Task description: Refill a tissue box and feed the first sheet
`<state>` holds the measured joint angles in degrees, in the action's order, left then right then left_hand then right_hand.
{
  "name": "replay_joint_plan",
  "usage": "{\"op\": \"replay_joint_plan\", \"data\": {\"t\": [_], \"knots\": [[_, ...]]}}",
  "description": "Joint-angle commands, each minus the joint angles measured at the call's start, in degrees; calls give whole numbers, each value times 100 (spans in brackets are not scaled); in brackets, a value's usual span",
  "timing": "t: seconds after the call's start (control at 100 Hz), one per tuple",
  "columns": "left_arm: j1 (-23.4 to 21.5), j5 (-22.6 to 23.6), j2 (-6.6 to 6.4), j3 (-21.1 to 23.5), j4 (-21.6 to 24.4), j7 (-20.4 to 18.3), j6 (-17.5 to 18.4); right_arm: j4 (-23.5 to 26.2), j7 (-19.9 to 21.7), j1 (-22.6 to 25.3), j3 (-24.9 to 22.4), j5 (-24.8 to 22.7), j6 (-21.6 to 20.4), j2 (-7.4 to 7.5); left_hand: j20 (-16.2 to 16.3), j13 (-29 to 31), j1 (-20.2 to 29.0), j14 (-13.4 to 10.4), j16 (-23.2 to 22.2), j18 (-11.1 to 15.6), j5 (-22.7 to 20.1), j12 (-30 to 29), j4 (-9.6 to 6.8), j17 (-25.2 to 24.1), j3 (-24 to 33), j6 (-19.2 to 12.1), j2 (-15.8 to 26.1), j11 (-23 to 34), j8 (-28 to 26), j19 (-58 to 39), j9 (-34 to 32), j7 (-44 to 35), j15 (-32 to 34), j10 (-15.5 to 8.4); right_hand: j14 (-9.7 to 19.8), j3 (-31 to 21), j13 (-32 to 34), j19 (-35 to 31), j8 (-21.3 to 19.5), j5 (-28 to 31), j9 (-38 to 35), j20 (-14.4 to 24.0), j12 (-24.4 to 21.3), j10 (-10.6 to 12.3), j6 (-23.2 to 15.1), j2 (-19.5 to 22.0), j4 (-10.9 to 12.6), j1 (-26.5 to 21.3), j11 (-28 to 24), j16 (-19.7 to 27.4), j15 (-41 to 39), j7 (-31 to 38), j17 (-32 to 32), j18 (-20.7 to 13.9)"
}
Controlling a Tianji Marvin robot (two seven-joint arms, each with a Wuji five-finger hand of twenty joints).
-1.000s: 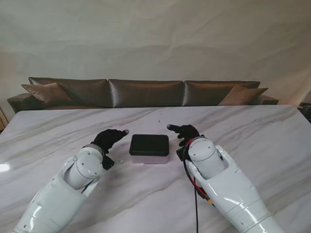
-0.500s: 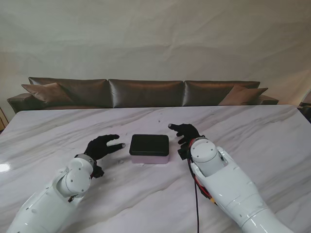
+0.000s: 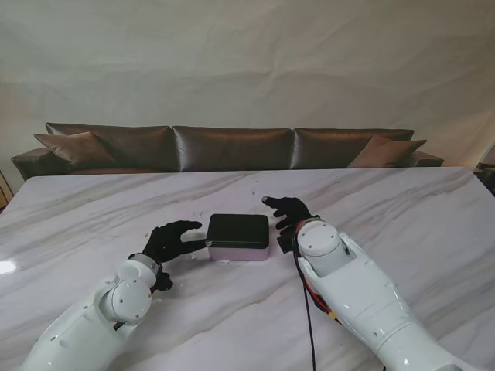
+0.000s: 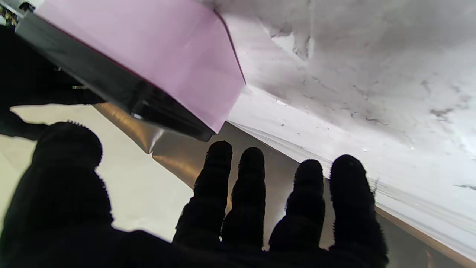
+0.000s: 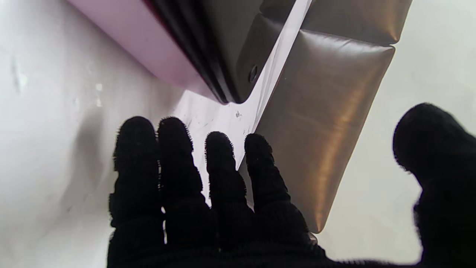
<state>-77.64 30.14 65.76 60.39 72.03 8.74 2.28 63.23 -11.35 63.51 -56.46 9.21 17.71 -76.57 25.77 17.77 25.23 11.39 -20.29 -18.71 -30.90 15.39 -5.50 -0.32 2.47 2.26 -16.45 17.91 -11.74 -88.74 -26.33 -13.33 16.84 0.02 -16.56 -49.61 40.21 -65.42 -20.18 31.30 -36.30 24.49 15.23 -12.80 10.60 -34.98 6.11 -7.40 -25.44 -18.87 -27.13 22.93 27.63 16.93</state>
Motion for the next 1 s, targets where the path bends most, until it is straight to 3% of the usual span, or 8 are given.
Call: {"op": "replay_joint_plan", "data": {"t": [0.0,0.58,0.76,0.99], "knots": [[0,-28,20,-43,-47,-80,3,-1,38,-8,23,48,-46,-75,45,129,-163,34,-77,27,-117,21,-193,55,22,-242,-183,84,-81,4130,-108,-69,27,-179,163,-40,-92,-81,56,-164,53,129,48,215,-222,43,-134,60,-129,-83,-36,121,-9,-237],[462,150,87,-617,-561,169,90,83,12,67,90,169,-43,-103,197,468,-126,151,-132,-55,-306,50,-325,306,160,-293,-316,130,-60,3768,-389,-220,200,-156,152,57,-102,-68,156,-164,57,218,54,174,-152,133,-94,-37,-152,-88,-54,149,5,-252],[584,113,137,-745,-748,300,155,105,18,90,97,199,-42,-105,226,624,-49,-41,-155,-55,-427,73,-343,360,207,-319,-375,176,-74,3681,-548,-290,256,-140,155,66,-117,-67,170,-165,62,228,58,174,-133,142,-87,-52,-161,-87,-55,146,9,-257],[641,125,125,-834,-828,234,163,131,-4,120,118,253,-51,-119,237,725,26,-59,-184,-62,-494,79,-378,370,256,-343,-460,179,-89,3642,-658,-345,258,-140,146,86,-139,-69,186,-165,77,236,61,161,-108,159,-84,-79,-168,-85,-59,137,10,-252]]}}
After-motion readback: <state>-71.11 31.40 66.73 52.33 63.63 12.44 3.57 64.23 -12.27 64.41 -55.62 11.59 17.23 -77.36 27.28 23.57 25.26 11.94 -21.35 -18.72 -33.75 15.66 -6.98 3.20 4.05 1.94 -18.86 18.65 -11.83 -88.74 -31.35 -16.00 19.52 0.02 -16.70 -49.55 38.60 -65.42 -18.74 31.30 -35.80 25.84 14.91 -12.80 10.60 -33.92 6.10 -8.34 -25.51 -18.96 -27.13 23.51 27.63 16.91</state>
